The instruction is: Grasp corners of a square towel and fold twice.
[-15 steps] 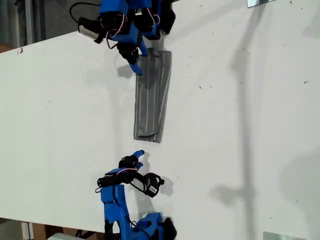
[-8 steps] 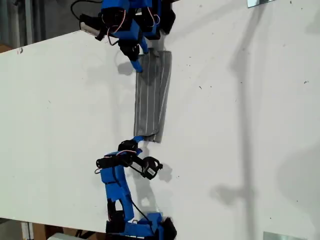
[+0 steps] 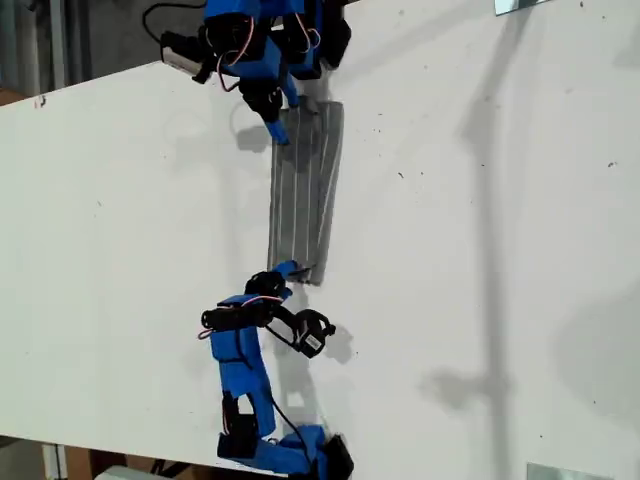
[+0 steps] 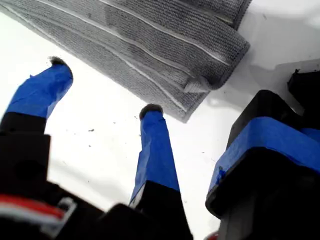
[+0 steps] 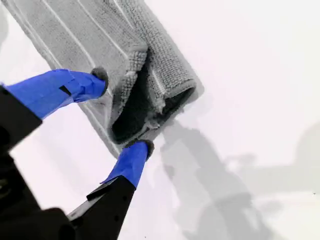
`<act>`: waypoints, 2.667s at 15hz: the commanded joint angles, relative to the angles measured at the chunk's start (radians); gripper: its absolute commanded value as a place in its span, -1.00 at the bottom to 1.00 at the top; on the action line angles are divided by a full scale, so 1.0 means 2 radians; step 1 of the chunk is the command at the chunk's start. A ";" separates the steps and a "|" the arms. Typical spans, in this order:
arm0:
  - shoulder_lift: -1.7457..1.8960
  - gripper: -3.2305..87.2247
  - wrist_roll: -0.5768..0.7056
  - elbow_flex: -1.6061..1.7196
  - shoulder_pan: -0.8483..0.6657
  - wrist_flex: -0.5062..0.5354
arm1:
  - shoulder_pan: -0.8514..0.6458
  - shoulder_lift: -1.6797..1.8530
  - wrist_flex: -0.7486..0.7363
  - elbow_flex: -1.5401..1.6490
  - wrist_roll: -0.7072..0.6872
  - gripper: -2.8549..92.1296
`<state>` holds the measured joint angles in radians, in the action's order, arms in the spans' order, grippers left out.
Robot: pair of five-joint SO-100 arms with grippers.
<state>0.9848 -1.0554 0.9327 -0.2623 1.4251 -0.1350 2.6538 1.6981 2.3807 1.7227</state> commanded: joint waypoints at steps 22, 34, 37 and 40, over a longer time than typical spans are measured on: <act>-0.037 -0.94 -0.098 0.083 -0.033 0.012 | 0.047 -0.002 -0.025 -0.003 0.026 -0.31; 0.268 -0.54 -0.099 0.353 -0.045 -0.058 | 0.054 -0.010 -0.043 0.009 0.026 -0.27; 0.266 -0.32 -0.074 0.304 -0.042 -0.030 | 0.058 -0.012 -0.048 0.008 0.026 -0.25; 0.281 -0.32 -0.057 0.262 -0.042 0.010 | 0.058 -0.012 -0.048 0.008 0.025 -0.25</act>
<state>1.4757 -1.1873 1.5156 -0.3605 1.4128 -0.0230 2.6323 1.6076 2.4053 1.7702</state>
